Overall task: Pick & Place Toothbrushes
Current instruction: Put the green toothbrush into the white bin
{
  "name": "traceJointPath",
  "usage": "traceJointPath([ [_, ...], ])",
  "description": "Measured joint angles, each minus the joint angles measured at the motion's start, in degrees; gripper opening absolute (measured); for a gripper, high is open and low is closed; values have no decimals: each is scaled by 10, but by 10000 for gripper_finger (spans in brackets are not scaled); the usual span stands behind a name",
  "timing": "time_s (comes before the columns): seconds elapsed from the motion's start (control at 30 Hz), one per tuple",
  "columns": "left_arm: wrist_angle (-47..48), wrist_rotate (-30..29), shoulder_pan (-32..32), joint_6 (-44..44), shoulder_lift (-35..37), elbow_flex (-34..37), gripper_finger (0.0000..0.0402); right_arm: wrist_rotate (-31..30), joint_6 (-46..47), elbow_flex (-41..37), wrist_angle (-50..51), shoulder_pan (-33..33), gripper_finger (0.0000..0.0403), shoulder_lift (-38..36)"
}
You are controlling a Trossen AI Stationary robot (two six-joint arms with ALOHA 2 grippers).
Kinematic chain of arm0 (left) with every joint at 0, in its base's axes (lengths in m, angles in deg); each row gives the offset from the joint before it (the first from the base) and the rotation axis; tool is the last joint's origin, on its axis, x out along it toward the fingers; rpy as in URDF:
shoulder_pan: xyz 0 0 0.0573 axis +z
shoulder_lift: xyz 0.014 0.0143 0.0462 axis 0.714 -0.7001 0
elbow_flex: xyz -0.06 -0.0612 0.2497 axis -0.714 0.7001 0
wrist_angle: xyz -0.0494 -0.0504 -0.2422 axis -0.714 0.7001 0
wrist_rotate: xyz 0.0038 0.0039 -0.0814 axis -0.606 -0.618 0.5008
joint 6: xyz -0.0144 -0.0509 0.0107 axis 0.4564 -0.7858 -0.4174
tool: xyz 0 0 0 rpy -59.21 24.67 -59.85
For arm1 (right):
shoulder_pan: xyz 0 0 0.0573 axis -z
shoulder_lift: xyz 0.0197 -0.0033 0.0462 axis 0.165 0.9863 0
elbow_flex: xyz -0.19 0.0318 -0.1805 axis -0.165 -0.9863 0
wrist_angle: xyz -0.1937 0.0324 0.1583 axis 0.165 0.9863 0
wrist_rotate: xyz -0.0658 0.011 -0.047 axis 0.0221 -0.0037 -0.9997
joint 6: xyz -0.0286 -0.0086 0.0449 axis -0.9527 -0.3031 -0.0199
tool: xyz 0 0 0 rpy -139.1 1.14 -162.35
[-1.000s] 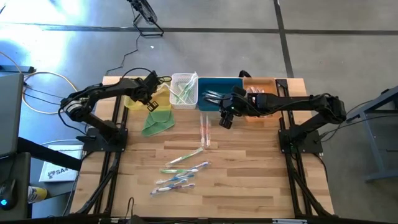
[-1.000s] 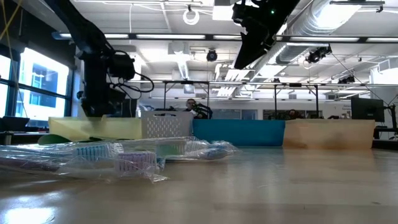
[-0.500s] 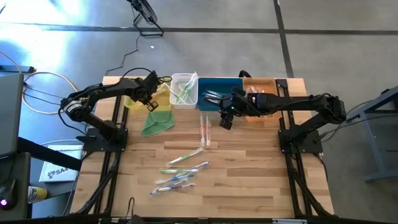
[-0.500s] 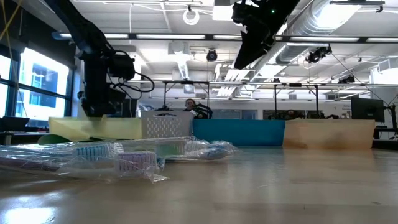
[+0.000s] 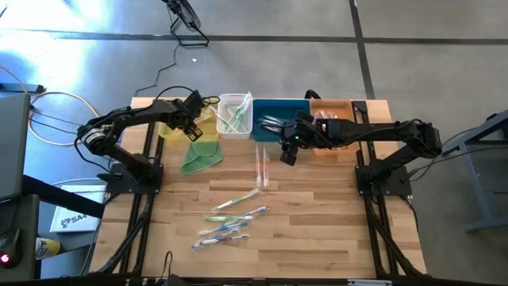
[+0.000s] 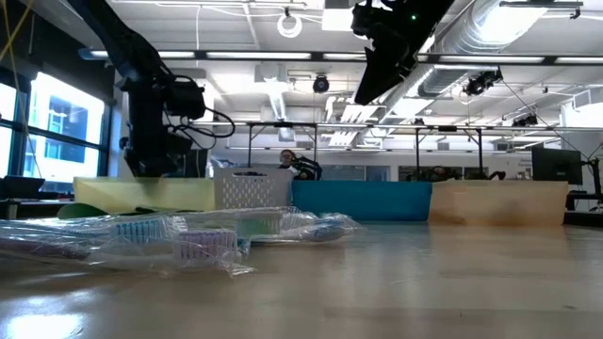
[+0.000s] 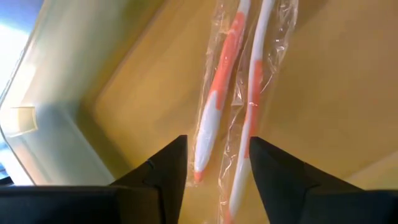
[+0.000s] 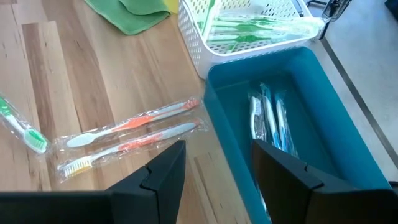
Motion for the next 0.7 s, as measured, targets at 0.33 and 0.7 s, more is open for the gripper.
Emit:
traceJointPath([
  [0.33, -16, 0, 0, 2, 0, 0, 175, -3, 0, 0, -4, 0, 176, 0],
  [0.7, -50, -3, 0, 27, 3, -1, 175, -4, 0, 0, -8, 0, 176, 0],
])
